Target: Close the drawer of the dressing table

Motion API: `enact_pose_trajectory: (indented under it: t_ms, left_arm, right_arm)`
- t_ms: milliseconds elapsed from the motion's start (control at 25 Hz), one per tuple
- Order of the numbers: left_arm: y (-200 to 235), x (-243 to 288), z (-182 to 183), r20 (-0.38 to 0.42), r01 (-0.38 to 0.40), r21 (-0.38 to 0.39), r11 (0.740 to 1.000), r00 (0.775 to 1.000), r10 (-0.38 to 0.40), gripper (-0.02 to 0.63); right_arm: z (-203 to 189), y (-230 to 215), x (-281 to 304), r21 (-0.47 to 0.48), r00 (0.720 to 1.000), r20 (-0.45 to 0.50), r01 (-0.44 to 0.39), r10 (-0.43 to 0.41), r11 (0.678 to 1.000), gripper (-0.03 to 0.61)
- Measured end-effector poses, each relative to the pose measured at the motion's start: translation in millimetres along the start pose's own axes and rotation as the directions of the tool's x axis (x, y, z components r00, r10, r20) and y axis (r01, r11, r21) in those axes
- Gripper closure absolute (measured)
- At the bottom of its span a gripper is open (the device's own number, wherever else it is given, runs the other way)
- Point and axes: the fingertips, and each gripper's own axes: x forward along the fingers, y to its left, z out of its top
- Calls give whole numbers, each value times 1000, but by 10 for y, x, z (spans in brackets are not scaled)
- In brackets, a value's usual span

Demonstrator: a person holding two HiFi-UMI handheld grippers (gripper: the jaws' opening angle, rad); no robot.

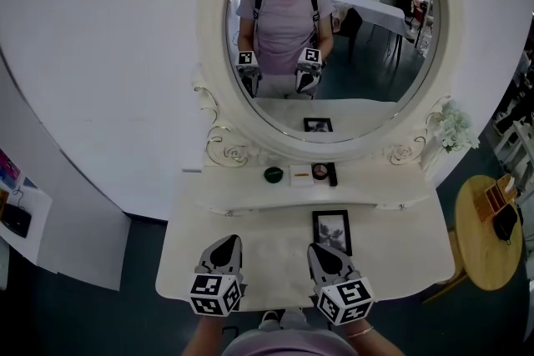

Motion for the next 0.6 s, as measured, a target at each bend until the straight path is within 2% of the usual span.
enact_pose_trajectory:
  t_ms: [600]
  left_arm:
    - [112, -15, -43, -9, -32, -11, 999, 999, 32, 612]
  right_arm:
    - [7, 6, -4, -7, 1000, 3, 4, -4, 1000, 577]
